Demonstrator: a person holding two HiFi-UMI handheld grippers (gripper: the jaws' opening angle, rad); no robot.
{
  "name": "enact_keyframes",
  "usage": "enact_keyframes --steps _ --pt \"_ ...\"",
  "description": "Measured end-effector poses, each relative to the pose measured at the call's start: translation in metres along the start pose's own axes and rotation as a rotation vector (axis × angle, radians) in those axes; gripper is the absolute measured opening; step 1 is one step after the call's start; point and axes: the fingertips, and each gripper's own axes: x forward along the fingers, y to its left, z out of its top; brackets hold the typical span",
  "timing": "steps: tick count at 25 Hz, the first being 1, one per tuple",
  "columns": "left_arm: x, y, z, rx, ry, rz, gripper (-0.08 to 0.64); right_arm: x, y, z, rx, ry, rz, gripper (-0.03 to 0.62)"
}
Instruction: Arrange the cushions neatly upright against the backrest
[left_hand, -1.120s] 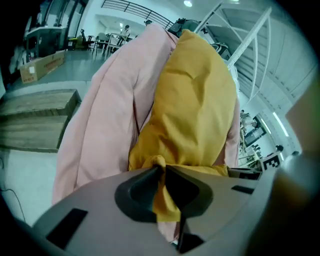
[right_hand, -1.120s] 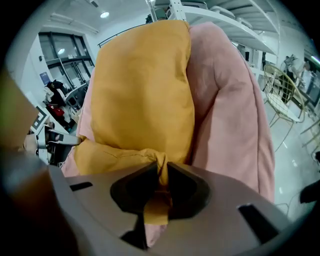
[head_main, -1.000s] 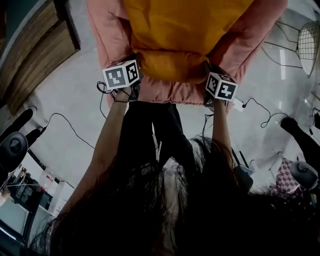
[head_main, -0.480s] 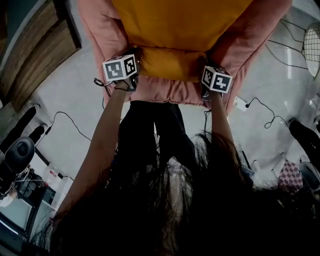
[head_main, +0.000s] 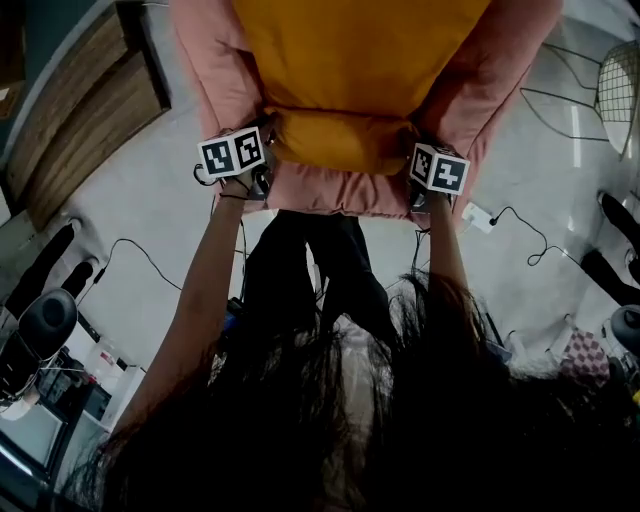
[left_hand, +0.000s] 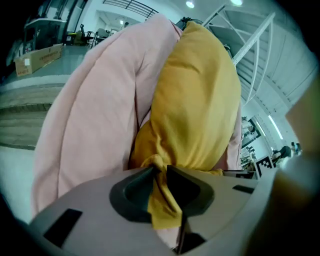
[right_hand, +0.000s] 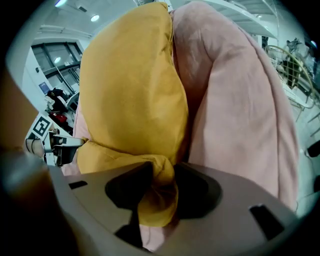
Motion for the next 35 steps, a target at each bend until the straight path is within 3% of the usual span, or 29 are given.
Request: enact_keyframes --steps 4,7,13,19,22,30,35 --pt "-0.025 -0.003 -0.002 -0.007 -0.001 0.029 0.109 -0.021 -0.008 0.002 0.019 -0.028 -0.012 0.184" --pt "-0.054 -0.007 0.004 0.009 -0.073 0.035 0.109 -0.049 -0.004 0.009 0.077 -0.104 -0.017 0.184" --pt "-0.128 -0.035 0.026 0.004 -0.22 -0.095 0.109 -0.105 0.047 0.029 0.043 -0.252 0.006 0.183" --pt "-0.204 -0.074 0.019 0.039 -0.328 -0.253 0.107 -0.165 0.127 0.018 0.023 -0.373 0.073 0.183" --pt "-0.24 -0.094 0.018 0.108 -0.365 -0.322 0.107 -0.196 0.17 0.011 0.061 -0.435 0.116 0.183" --pt "-0.324 -0.142 -0.005 0.436 -0.409 -0.417 0.107 -0.271 0.271 -0.018 0.055 -0.572 0.19 0.156" --pt "-0.358 -0.151 -0.035 0.488 -0.418 -0.468 0.107 -0.304 0.308 -0.043 0.038 -0.611 0.199 0.118"
